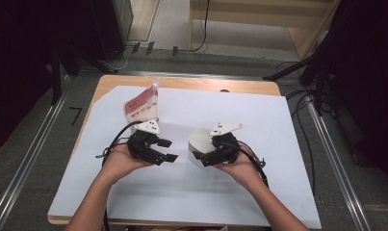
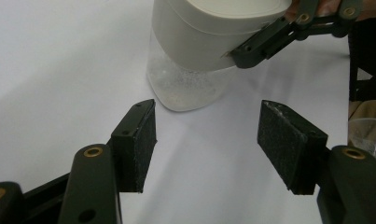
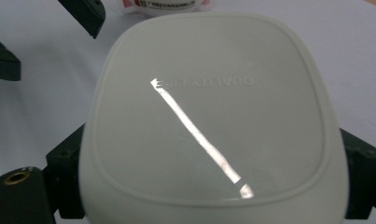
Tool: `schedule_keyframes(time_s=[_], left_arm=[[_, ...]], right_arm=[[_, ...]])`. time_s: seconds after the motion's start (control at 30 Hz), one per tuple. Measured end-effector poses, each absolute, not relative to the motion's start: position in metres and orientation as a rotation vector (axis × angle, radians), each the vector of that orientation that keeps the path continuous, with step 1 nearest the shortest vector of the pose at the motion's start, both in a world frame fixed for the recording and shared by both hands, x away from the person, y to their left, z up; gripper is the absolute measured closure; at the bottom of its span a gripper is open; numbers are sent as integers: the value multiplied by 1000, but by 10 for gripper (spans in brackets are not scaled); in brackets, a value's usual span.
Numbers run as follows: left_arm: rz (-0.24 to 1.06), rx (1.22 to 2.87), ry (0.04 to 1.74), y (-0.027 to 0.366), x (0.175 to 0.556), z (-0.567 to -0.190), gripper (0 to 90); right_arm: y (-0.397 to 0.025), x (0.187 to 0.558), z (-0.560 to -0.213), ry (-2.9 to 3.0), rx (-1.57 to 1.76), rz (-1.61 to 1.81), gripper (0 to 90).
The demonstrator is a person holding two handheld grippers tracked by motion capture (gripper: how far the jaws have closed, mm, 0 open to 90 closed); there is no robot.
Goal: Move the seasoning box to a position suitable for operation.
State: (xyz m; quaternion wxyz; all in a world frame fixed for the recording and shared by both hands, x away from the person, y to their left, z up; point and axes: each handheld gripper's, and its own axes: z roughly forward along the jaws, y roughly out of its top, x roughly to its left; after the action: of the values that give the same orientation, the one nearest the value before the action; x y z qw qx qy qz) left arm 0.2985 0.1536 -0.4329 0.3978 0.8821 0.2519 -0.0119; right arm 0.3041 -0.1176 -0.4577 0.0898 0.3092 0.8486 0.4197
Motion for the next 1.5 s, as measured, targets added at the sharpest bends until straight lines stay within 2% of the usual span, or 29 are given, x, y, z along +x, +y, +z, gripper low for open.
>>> schedule_keyframes(time_s=[0.53, 0.73, 0.87, 0.93, 1.0, 1.03, 1.2, 1.27, 1.3, 1.4, 1.5], left_arm=[[-36, 2231, 623, 150, 299, -429, 379], [-34, 2240, 616, 148, 306, -424, 383], [-52, 2244, 611, 144, 314, -417, 381], [-48, 2238, 594, 142, 317, -413, 380], [-57, 2222, 592, 141, 319, -412, 380], [-53, 2221, 589, 141, 320, -412, 380], [-57, 2220, 590, 141, 321, -417, 377], [-72, 2226, 591, 142, 322, -420, 378], [-68, 2236, 590, 141, 322, -421, 378], [-70, 2242, 574, 139, 321, -422, 378], [-64, 2249, 571, 138, 320, -423, 377]], right_arm=[[-150, 284, -412, 2528, 881, 1352, 111], [-165, 276, -405, 2512, 908, 1372, 154], [-176, 272, -406, 2506, 920, 1397, 239], [-180, 267, -409, 2505, 910, 1409, 315], [-181, 266, -410, 2498, 910, 1410, 343], [-184, 264, -411, 2500, 910, 1413, 392], [-189, 263, -418, 2533, 963, 1409, 467], [-191, 260, -423, 2520, 946, 1404, 546], [-191, 260, -423, 2520, 946, 1404, 546], [-190, 258, -429, 2500, 955, 1401, 623], [-189, 255, -435, 2494, 961, 1408, 755]])
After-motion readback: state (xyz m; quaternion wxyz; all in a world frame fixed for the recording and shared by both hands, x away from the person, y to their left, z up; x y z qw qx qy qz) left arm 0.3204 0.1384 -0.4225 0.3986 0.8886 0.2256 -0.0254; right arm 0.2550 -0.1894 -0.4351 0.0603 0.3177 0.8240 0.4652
